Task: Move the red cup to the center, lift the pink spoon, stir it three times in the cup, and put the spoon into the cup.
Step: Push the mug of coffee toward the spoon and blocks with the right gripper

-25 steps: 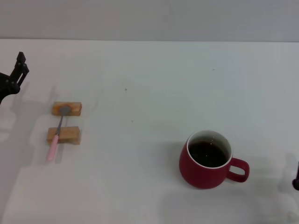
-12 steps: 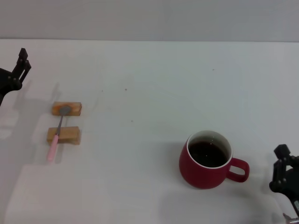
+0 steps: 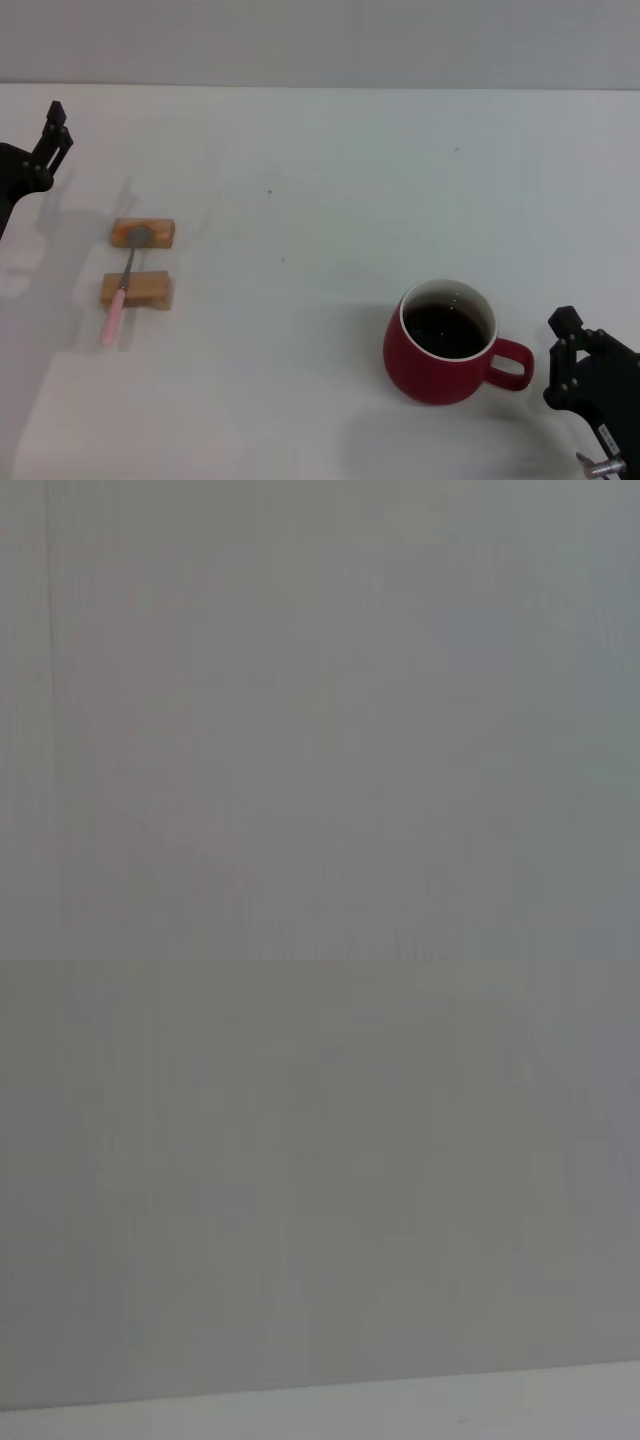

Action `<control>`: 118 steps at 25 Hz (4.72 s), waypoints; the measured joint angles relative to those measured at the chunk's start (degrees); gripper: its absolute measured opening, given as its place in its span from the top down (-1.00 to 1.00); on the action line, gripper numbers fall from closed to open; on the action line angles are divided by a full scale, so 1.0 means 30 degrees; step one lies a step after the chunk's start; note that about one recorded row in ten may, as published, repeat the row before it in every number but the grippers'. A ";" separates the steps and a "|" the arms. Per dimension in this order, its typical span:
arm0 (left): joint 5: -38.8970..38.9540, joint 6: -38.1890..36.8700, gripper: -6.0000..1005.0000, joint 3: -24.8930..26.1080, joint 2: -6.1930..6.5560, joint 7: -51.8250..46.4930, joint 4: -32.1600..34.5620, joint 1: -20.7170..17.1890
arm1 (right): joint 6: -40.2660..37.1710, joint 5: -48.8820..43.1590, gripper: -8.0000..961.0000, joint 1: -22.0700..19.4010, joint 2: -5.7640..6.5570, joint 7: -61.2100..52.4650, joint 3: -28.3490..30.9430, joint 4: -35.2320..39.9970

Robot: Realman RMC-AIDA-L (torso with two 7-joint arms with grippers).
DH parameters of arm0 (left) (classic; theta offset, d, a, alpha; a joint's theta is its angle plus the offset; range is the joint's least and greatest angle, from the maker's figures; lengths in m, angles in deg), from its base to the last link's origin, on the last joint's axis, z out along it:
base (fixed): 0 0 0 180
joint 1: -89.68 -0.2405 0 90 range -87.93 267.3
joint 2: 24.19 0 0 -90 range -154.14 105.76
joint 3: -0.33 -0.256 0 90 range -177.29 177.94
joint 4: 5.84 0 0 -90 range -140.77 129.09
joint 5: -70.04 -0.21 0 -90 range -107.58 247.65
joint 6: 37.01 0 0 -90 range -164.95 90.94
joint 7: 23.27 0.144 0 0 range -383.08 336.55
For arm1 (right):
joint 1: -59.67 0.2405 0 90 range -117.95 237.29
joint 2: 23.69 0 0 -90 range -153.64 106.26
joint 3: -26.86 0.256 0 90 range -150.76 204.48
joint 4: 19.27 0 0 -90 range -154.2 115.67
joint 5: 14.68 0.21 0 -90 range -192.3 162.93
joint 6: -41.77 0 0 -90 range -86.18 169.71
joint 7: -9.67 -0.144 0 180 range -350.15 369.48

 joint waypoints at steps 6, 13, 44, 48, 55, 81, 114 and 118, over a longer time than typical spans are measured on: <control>-0.0001 -0.0044 -0.62 -0.0014 -0.0006 0.0000 0.0000 0.0096 | 0.0161 0.0000 0.98 0.0207 0.0006 -0.0001 -0.0106 -0.0161; -0.0001 -0.0033 -0.62 -0.0034 -0.0004 0.0000 -0.0001 0.0227 | 0.0360 -0.0006 0.99 0.0525 -0.0012 0.0000 -0.0421 -0.0279; 0.0033 -0.0124 -0.62 -0.0033 -0.0004 0.0000 -0.0002 0.0206 | 0.1351 -0.0059 0.98 0.1463 0.0007 -0.0497 -0.0857 -0.0736; 0.0031 -0.0123 -0.62 -0.0033 -0.0003 0.0000 -0.0003 0.0205 | 0.1407 -0.0059 0.98 0.1550 0.0004 -0.0498 -0.0894 -0.0758; 0.0083 -0.0117 -0.62 -0.0033 0.0017 0.0000 -0.0002 0.0151 | 0.1635 -0.0064 0.99 0.1956 -0.0007 -0.1430 -0.1137 -0.0670; 0.0036 0.0013 -0.62 -0.0033 0.0041 0.0000 -0.0031 0.0221 | 0.0161 0.0000 0.99 0.1755 0.0011 -0.1313 -0.1374 -0.0504; 0.0088 0.0445 -0.62 -0.0061 0.0055 0.0000 -0.0100 0.0469 | -0.0059 0.0244 0.99 -0.1035 -0.0030 0.2876 0.0031 -0.2410; 0.0085 0.0445 -0.62 -0.0063 0.0057 0.0000 -0.0144 0.0470 | -0.0625 0.0238 0.99 -0.1032 -0.0030 0.2911 0.0082 -0.2356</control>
